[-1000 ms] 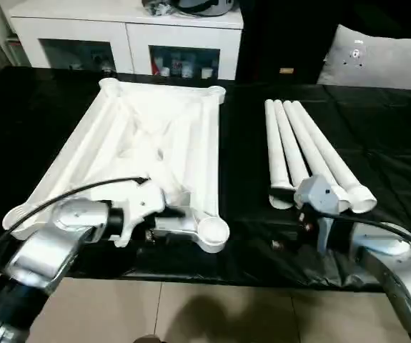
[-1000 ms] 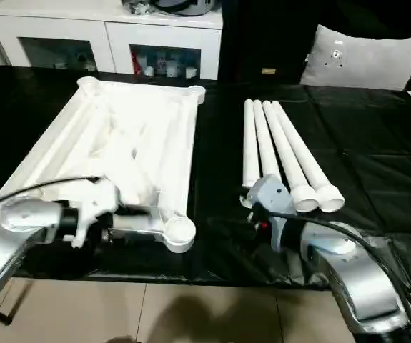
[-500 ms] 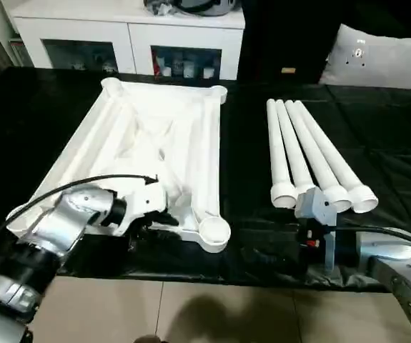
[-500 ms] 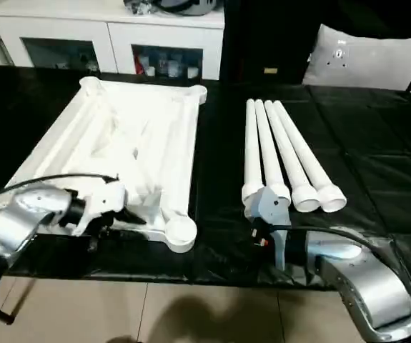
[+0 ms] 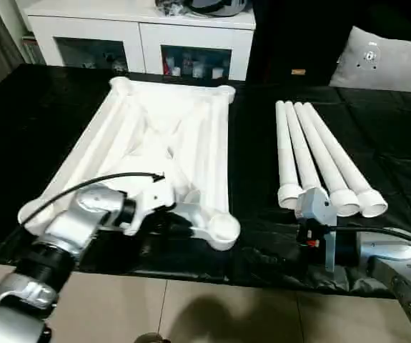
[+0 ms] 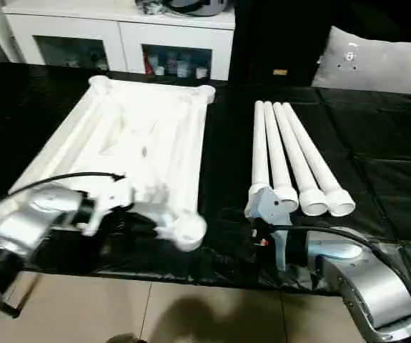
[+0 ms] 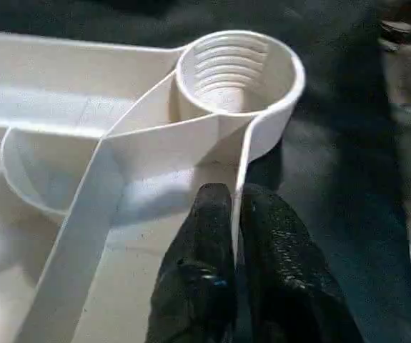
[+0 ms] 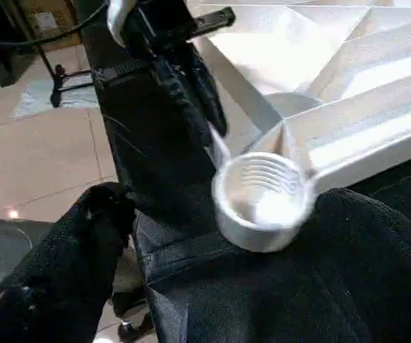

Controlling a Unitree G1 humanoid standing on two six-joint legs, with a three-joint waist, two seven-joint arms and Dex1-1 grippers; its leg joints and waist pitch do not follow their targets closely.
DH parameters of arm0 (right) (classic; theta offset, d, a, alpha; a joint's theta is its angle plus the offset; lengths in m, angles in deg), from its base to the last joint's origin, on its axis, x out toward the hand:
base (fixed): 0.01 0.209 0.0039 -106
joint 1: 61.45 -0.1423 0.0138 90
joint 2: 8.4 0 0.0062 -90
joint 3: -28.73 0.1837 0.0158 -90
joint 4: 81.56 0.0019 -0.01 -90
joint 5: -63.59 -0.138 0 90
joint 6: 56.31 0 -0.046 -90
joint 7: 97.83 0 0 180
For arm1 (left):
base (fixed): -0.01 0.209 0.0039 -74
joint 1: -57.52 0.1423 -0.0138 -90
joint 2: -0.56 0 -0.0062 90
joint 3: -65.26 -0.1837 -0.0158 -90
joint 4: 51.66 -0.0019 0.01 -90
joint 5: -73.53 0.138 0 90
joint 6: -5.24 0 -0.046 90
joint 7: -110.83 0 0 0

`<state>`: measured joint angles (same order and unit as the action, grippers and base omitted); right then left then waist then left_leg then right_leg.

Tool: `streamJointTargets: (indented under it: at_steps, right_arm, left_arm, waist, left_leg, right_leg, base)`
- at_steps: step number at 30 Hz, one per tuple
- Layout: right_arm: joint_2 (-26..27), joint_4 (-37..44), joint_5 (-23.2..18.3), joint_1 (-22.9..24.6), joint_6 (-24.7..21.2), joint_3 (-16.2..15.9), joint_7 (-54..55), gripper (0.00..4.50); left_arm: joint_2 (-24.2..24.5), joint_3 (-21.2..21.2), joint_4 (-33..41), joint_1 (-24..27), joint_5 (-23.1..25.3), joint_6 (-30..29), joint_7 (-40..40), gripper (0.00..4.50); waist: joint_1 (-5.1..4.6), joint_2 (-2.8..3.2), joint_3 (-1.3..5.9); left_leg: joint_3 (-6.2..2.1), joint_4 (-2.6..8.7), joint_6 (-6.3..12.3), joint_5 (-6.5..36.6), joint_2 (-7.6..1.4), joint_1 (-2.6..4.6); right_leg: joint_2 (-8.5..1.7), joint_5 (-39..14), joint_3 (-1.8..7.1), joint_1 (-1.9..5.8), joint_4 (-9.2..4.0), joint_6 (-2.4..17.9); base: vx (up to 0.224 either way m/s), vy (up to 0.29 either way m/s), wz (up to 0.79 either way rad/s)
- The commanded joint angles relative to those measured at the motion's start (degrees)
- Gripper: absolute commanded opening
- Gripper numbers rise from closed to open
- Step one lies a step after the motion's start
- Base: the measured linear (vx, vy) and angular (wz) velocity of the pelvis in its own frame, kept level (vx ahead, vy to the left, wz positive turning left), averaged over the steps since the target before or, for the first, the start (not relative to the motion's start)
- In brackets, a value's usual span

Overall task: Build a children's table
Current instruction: Move table base

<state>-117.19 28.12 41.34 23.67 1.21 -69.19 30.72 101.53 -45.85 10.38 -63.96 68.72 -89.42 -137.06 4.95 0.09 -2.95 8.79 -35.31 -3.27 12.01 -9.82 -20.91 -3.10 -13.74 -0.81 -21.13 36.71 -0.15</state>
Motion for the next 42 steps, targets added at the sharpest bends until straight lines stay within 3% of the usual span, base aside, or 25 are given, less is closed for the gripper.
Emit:
streamJointTargets:
  at_steps: [1,4,8,12,13,16,18,19,20,22,26,31,32,33,36,42]
  right_arm:
    - [0.39,-1.35,1.32,-1.41,-1.09,0.21,2.2,4.5]
    - [0.62,-1.6,1.07,-1.72,-1.55,0.42,2.45,4.5]
    - [1.37,-2.16,1.95,-2.38,-0.89,0.9,4.38,4.5]
    - [3.91,-5.79,4.0,-4.25,0.84,2.45,9.26,4.5]
    - [6.11,-7.92,2.9,-5.97,0.92,4.48,11.75,4.5]
    - [8.03,-9.25,2.26,-8.01,0.22,5.99,14.5,4.5]
    - [10.0,-11.84,7.36,-10.86,0.99,5.9,21.93,4.5]
    - [11.29,-13.79,10.0,-13.29,-3.06,5.68,26.75,4.5]
    - [11.76,-14.59,10.14,-14.48,-6.44,5.57,27.92,4.5]
    - [12.91,-16.73,9.47,-16.65,-8.87,5.74,28.7,4.5]
    - [16.61,-26.65,9.95,-25.0,-13.03,7.12,33.98,4.5]
    - [19.2,-40.09,13.14,-33.93,-10.79,7.35,38.91,4.5]
    - [19.56,-43.37,13.74,-36.0,-11.82,7.7,40.48,4.5]
    - [19.82,-46.37,14.16,-37.74,-12.08,8.04,41.68,4.5]
    - [20.09,-53.68,14.67,-41.52,-10.58,8.48,43.41,4.5]
    - [20.74,-64.8,15.04,-46.33,-7.74,10.16,44.71,4.5]
  left_arm:
    - [-0.85,2.3,-2.42,-1.32,1.05,1.1,4.99,0.06]
    - [-1.61,2.19,-3.02,-1.44,1.75,1.8,6.25,0.03]
    - [-2.77,1.65,-2.76,-0.93,2.27,3.14,6.29,0.03]
    - [-2.79,0.86,-2.19,-0.44,2.81,3.94,5.88,0.03]
    - [-3.06,1.28,-1.27,0.05,2.0,3.44,5.69,0.03]
    - [-3.63,2.85,1.04,0.85,-0.09,3.04,5.55,0.54]
    - [-3.66,3.61,3.7,1.66,-1.41,2.02,5.02,0.65]
    - [-3.57,4.29,6.02,2.42,-2.53,0.71,5.01,0.75]
    - [-3.53,4.74,7.21,2.79,-3.23,-0.26,5.11,0.84]
    - [-3.47,5.57,9.14,3.38,-4.13,-1.67,5.66,0.94]
    - [-2.56,7.24,13.17,4.54,-3.74,-4.41,8.18,1.27]
    - [-1.42,8.72,19.09,6.43,-3.95,-10.34,11.29,1.69]
    - [-1.42,9.03,21.0,7.02,-4.47,-12.03,11.97,1.74]
    - [-1.37,9.23,22.83,7.6,-4.88,-13.71,12.59,1.74]
    - [-1.16,9.36,26.09,8.76,-4.21,-15.71,14.57,2.09]
    - [-1.3,9.24,28.24,9.47,-3.54,-17.65,16.49,2.18]
  waist:
    - [0.05,-0.45,3.05]
    - [-0.36,-0.4,3.15]
    - [-0.46,-0.43,3.42]
    - [-0.37,-0.25,3.41]
    - [-0.33,-0.09,3.4]
    - [-0.43,-0.11,3.49]
    - [-0.26,0.09,3.62]
    - [-0.33,0.0,3.64]
    - [-0.41,0.2,3.67]
    - [-0.26,0.2,3.6]
    - [-0.16,0.39,3.52]
    - [-0.31,0.49,3.52]
    - [-0.28,-0.28,3.56]
    - [-0.17,0.12,3.76]
    - [-0.11,0.3,3.79]
    - [-0.1,0.19,3.87]
  left_leg:
    - [-0.77,4.92,0.14,7.67,-3.04,0.36]
    - [-0.76,4.76,0.38,7.02,-2.95,0.33]
    - [-0.65,4.46,1.92,3.23,-2.92,0.21]
    - [-0.57,4.51,1.55,3.67,-2.92,0.33]
    - [-0.56,4.53,1.16,4.12,-2.93,0.37]
    - [-0.47,4.57,0.67,4.04,-2.96,0.42]
    - [-0.43,4.5,0.71,2.48,-2.96,0.48]
    - [-0.3,4.49,0.31,1.38,-2.69,0.48]
    - [-0.36,4.51,-0.27,0.42,-2.55,0.52]
    - [-0.23,4.46,-0.56,1.81,-2.53,0.5]
    - [-0.21,4.68,-2.12,3.33,-2.46,0.48]
    - [-0.04,4.73,-3.52,3.5,-2.25,0.44]
    - [0.1,4.73,-3.24,2.66,-2.26,0.32]
    - [-0.01,4.63,-3.37,1.98,-2.35,0.41]
    - [0.1,4.48,-2.98,0.89,-2.26,0.34]
    - [0.16,4.39,-2.63,0.62,-2.1,0.17]
  right_leg:
    - [-4.92,-1.5,2.29,2.3,-4.34,13.8]
    - [-4.91,-0.88,2.35,2.31,-4.37,13.47]
    - [-4.7,5.28,2.24,2.29,-3.85,13.89]
    - [-4.71,4.54,2.18,2.08,-3.88,14.31]
    - [-4.67,4.06,2.19,2.11,-3.88,14.37]
    - [-4.63,4.72,2.19,2.15,-3.72,14.78]
    - [-4.52,7.36,2.13,2.03,-3.44,14.92]
    - [-4.26,8.06,2.04,1.91,-3.42,14.82]
    - [-4.1,8.9,2.06,1.99,-3.17,14.95]
    - [-4.26,7.86,2.15,2.06,-3.3,15.04]
    - [-4.12,5.07,2.16,2.05,-3.49,14.12]
    - [-3.9,5.5,2.12,2.04,-3.45,13.76]
    - [-3.82,6.64,2.16,2.21,-3.43,13.5]
    - [-3.99,7.41,2.14,2.19,-3.03,13.82]
    - [-3.77,9.45,1.97,2.05,-2.96,14.19]
    - [-3.68,10.34,1.86,2.23,-2.86,13.98]
  base:
    - [0.0,0.0,0.0]
    - [0.0,0.0,0.0]
    - [0.0,0.0,0.0]
    - [0.0,0.0,0.0]
    - [0.0,0.0,0.0]
    - [0.0,0.0,0.0]
    - [0.0,0.0,0.0]
    - [0.0,0.0,0.0]
    - [0.0,0.0,0.0]
    - [0.0,0.0,0.0]
    - [0.0,0.0,0.0]
    - [0.0,0.0,0.0]
    - [0.0,0.0,0.0]
    - [0.0,0.0,0.0]
    - [0.0,0.0,0.0]
    - [0.0,0.0,0.0]
